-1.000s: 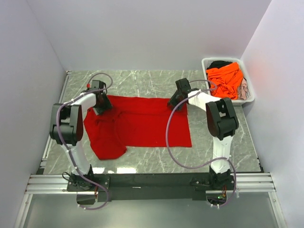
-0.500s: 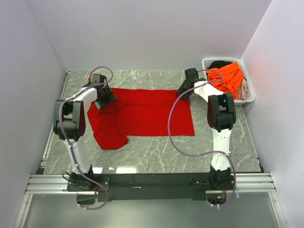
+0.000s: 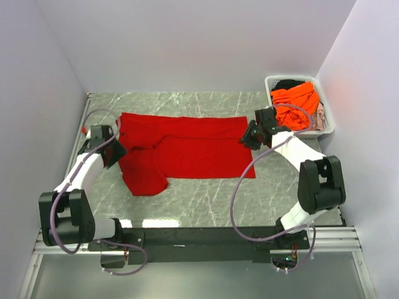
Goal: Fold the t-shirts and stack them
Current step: Fold the tshirt
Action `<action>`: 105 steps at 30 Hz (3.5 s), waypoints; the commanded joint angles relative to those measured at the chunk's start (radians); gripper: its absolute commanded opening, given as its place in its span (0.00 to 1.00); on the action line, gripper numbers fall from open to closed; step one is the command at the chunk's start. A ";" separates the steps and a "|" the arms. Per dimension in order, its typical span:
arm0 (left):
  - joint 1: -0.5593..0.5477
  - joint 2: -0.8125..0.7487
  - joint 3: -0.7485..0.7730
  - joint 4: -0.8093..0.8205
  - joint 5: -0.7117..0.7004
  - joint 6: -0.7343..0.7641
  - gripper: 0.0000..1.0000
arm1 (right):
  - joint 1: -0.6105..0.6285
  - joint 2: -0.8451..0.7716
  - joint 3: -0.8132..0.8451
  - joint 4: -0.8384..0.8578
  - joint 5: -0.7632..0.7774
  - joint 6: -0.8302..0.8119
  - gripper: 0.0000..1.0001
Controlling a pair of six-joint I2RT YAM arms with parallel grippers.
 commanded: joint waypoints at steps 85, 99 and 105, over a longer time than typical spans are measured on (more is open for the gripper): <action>0.025 0.017 -0.088 -0.163 -0.147 -0.001 0.01 | 0.005 -0.072 -0.279 -0.171 0.190 0.006 0.40; 0.048 -0.043 -0.042 -0.229 -0.150 -0.018 0.01 | -0.007 -0.139 -0.280 -0.231 0.255 0.011 0.00; 0.063 -0.060 0.045 -0.309 -0.121 -0.024 0.01 | -0.053 -0.242 -0.275 -0.294 0.281 -0.001 0.00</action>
